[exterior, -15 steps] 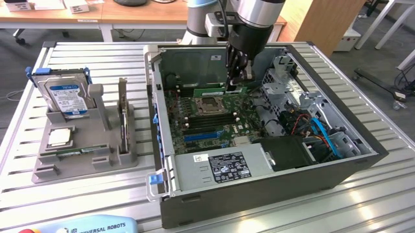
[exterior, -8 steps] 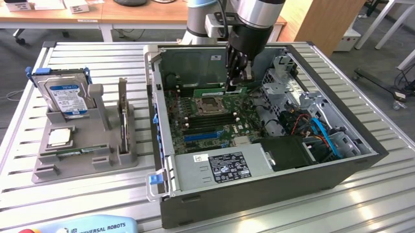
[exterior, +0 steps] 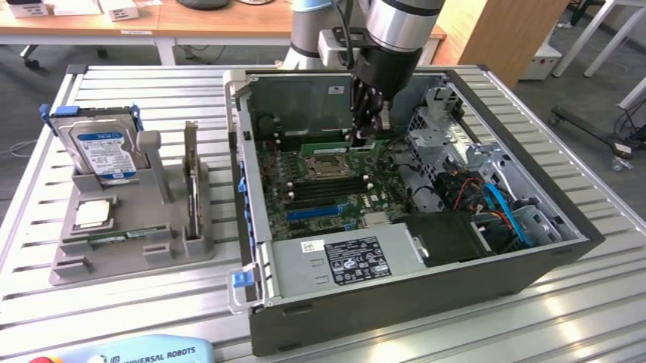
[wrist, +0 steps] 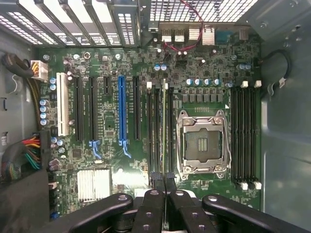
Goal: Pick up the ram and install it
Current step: 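Insert the ram into the slot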
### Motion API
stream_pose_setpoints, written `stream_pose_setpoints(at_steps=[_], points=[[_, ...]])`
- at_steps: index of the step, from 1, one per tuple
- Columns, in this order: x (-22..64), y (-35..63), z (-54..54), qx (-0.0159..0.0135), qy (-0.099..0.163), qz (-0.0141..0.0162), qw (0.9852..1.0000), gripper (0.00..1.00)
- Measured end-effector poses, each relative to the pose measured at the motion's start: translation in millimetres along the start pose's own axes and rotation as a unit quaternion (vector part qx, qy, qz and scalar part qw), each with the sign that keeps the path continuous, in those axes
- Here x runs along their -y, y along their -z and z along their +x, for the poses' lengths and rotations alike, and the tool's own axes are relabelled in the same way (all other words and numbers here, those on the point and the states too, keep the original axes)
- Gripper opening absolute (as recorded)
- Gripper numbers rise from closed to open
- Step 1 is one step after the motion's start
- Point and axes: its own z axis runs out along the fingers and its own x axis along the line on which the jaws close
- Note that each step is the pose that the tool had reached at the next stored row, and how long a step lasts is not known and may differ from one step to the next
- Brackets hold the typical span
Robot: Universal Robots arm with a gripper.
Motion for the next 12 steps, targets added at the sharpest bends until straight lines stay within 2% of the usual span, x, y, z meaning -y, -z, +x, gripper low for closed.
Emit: stream_pose_setpoints(at_steps=[8, 12], points=[[0.1, -2.3, 0.1, 0.0, 0.0, 0.0, 1.0, 0.12], [0.3, -6.6, 0.3, 0.0, 0.0, 0.0, 1.0, 0.12]])
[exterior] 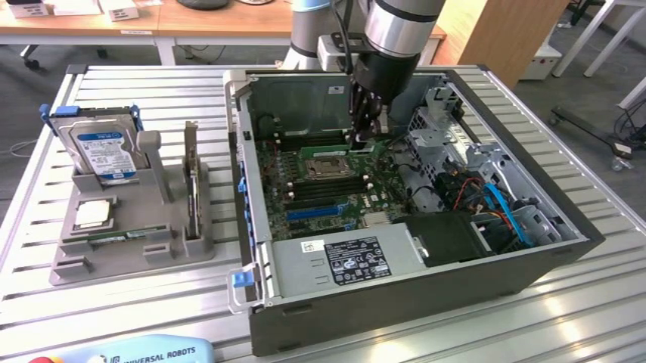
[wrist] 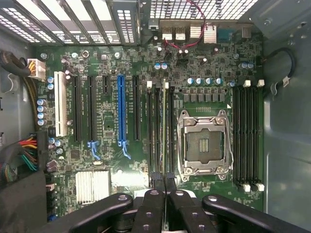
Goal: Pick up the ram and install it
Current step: 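Insert the ram into the slot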
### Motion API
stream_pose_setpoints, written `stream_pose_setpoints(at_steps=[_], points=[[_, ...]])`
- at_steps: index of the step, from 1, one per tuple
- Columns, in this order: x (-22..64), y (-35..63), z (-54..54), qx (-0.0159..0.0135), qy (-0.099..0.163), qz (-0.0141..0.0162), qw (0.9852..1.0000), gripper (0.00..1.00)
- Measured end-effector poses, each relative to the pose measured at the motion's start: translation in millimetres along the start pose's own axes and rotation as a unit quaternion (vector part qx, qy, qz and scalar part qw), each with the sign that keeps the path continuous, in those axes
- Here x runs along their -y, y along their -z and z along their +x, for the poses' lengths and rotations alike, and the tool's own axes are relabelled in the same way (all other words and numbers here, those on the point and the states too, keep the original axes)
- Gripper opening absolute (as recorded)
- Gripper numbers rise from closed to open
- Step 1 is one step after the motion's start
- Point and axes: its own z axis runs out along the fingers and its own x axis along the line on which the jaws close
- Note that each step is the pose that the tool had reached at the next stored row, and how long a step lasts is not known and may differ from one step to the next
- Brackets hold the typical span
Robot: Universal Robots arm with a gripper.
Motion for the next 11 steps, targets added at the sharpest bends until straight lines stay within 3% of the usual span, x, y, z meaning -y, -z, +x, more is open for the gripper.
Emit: stream_pose_setpoints(at_steps=[11], points=[[0.1, -3.7, 0.2, -0.0003, 0.006, -0.0003, 1.0, 0.12]])
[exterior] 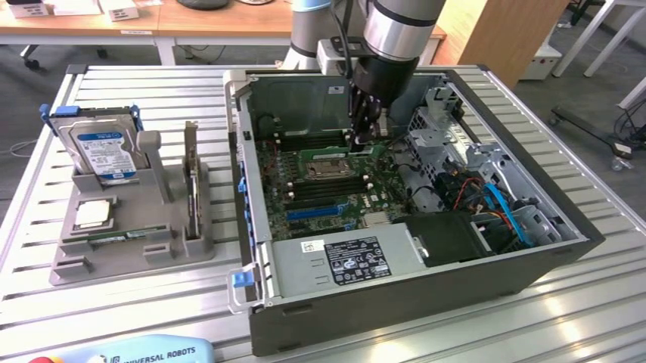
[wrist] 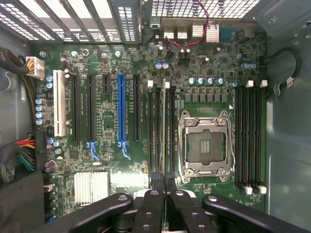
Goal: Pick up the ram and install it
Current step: 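Insert the ram into the slot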
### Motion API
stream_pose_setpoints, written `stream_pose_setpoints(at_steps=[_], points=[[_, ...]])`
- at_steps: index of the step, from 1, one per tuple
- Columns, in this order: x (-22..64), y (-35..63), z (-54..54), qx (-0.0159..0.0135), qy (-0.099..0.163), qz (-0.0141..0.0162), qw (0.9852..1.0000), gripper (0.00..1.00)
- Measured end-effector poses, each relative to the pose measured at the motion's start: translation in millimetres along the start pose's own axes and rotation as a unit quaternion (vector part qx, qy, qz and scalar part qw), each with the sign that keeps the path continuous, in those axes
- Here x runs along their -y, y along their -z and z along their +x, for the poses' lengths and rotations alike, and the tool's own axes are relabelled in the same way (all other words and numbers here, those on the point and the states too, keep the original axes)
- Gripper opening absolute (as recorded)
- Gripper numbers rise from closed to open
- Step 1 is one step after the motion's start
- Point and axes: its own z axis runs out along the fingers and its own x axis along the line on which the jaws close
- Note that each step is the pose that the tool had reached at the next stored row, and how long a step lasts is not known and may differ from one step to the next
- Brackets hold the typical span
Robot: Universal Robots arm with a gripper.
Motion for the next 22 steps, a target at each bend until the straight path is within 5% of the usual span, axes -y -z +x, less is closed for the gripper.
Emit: stream_pose_setpoints(at_steps=[22], points=[[0.4, -8.0, 2.8, 0.0, 0.003, -0.0001, 1.0, 0.12]])
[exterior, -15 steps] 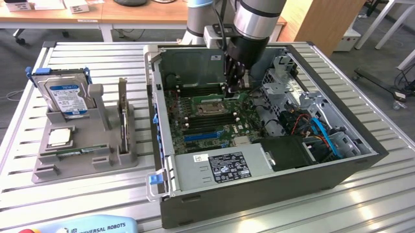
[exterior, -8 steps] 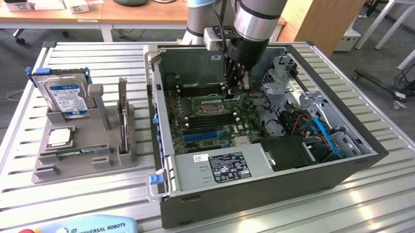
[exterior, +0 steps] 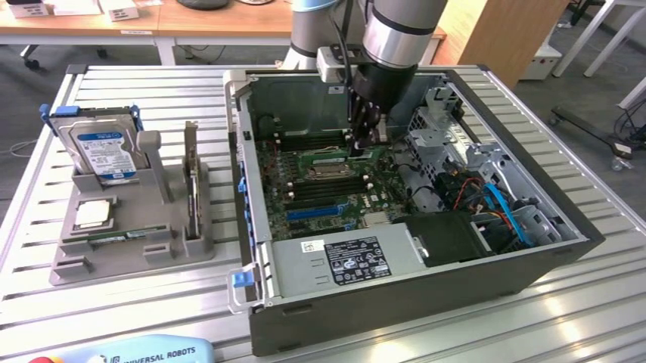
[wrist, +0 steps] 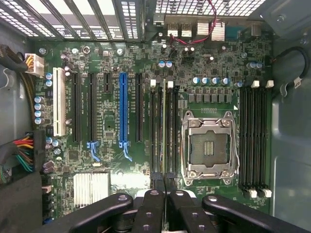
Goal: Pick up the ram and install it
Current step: 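Insert the ram into the slot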
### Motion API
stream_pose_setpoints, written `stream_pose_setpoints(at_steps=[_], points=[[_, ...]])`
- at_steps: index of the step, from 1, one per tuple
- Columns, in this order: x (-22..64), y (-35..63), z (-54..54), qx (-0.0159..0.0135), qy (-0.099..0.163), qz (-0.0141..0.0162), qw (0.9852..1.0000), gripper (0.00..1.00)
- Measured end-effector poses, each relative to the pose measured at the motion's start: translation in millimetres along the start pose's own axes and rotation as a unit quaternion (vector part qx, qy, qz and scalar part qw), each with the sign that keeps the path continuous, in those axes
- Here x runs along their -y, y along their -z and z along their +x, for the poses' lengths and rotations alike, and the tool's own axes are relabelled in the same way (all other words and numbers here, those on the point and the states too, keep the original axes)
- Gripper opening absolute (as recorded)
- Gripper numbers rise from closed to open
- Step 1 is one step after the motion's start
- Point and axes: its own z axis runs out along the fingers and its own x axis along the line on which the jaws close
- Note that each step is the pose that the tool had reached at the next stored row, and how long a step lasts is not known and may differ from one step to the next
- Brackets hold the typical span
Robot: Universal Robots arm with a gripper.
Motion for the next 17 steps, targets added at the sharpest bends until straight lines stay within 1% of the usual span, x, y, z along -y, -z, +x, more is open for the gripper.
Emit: stream_pose_setpoints(at_steps=[14, 17], points=[[0.1, 0.4, 7.8, 0.0, 0.0, 0.0, 1.0, 0.12], [0.2, -1.4, 8.0, -0.0001, 0.0, 0.0, 1.0, 0.12]])
